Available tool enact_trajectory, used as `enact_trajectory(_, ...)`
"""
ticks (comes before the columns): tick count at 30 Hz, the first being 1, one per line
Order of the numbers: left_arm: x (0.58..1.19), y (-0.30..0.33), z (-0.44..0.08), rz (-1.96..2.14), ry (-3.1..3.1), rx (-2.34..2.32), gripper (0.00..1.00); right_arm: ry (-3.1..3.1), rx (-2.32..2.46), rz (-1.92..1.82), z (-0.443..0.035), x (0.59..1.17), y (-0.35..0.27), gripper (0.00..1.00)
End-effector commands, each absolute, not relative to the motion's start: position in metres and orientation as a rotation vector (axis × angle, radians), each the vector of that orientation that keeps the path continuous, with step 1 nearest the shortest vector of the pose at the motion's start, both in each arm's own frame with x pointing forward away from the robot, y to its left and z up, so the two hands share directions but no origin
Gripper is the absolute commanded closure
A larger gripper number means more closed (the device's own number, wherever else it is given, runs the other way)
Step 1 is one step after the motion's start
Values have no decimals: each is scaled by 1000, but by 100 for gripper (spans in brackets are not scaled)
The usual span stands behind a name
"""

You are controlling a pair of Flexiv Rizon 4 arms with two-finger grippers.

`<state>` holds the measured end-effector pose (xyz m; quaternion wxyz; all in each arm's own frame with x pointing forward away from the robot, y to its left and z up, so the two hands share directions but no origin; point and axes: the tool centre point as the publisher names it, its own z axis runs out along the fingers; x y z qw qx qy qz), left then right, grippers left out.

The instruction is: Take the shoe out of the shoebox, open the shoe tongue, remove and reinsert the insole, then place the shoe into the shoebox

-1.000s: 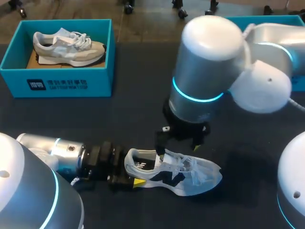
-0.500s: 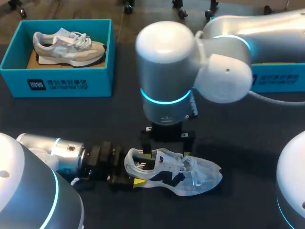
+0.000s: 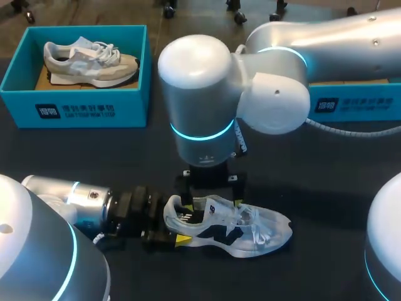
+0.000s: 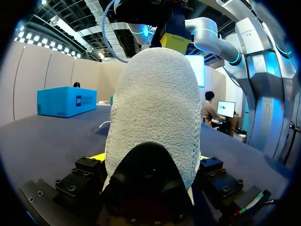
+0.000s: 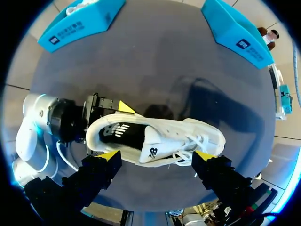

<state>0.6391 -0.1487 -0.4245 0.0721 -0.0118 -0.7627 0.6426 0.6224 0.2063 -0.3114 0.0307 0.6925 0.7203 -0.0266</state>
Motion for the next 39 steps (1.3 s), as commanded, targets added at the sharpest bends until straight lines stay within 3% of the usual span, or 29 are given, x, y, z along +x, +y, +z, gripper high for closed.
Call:
enact_trajectory(1, 641, -149, -432, 1932, -2293, -33, 100, 1769, 2050, -405, -324, 614, 217, 0)
enact_trajectory(39, 641, -149, -432, 1932, -2293, -33, 100, 1415, 2086, -475, -346, 617, 194, 0)
